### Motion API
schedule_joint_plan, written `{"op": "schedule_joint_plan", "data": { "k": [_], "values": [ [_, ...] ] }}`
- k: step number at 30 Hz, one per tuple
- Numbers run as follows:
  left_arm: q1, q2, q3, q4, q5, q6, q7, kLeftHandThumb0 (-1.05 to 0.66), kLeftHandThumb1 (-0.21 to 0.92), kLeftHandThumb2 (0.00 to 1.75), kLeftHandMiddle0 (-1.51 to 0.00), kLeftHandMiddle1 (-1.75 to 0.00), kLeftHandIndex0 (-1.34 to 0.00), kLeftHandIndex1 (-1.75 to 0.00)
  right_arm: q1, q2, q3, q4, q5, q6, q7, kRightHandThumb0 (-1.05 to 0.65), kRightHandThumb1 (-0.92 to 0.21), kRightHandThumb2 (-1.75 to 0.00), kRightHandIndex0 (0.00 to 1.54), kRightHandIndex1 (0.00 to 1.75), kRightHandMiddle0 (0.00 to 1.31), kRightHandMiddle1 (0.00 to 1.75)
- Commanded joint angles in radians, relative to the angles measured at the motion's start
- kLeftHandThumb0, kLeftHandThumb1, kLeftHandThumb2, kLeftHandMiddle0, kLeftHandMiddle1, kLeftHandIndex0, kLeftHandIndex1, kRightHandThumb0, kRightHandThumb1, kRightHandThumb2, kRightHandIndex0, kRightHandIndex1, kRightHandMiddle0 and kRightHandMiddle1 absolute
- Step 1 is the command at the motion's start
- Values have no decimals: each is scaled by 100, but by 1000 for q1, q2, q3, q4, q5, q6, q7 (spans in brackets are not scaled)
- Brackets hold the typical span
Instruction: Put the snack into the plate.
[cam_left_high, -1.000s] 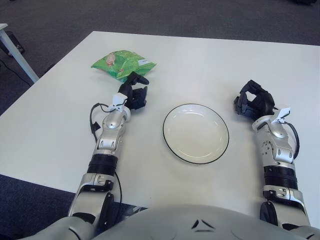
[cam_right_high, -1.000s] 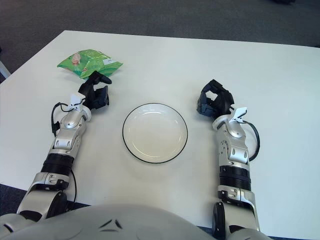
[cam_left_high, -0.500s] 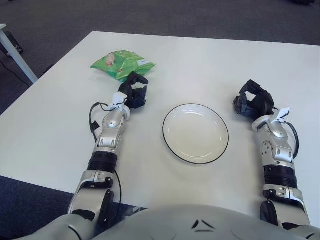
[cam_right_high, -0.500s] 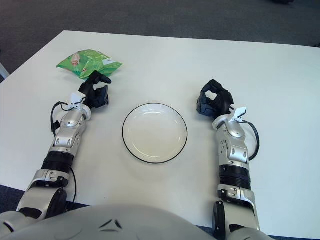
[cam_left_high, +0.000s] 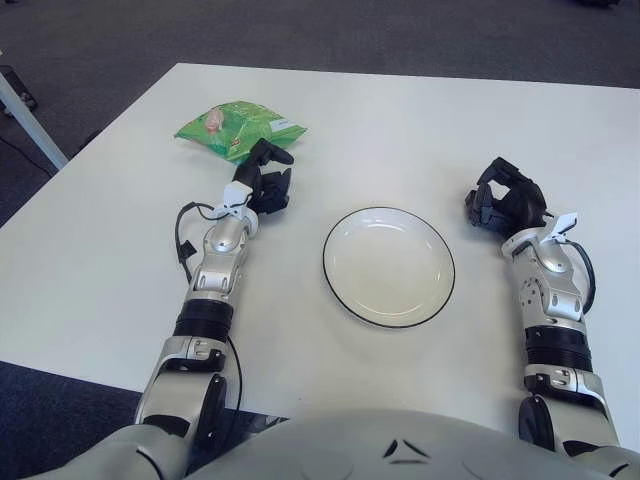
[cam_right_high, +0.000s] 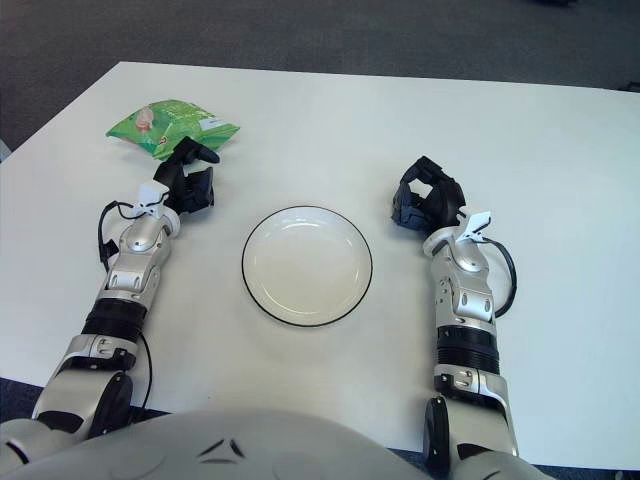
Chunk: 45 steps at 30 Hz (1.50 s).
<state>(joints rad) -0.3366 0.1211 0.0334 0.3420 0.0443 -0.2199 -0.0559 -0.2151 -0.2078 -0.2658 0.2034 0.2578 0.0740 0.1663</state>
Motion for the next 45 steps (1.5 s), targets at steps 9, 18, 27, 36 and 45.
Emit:
{"op": "schedule_joint_plan", "data": {
  "k": [9,18,27,36,45],
  "values": [
    [54,2,25,-104,10,60,58,-12,50,109,-60,-175,-39,-175,58,20,14,47,-3,40,0,-49,-29,-135,130,175,64,175],
    [33,51,67,-316,-56,217,0,-1,40,124,-45,-175,-43,-175,57,14,14,41,1,68,-4,-49,-30,-134,129,175,63,175],
    [-18,221,154,-510,-103,413,-103,-1,39,125,-45,-175,-43,-175,48,6,12,72,20,72,42,-49,-30,-133,128,175,63,175],
    [-101,240,146,-549,-51,464,-46,-1,39,124,-45,-175,-43,-175,52,6,12,59,13,85,39,-48,-31,-133,128,175,62,175],
    [-158,253,154,-437,-12,364,-18,-1,39,124,-45,-175,-43,-175,56,9,17,47,6,92,25,-48,-32,-132,128,175,61,175]
  ]
}}
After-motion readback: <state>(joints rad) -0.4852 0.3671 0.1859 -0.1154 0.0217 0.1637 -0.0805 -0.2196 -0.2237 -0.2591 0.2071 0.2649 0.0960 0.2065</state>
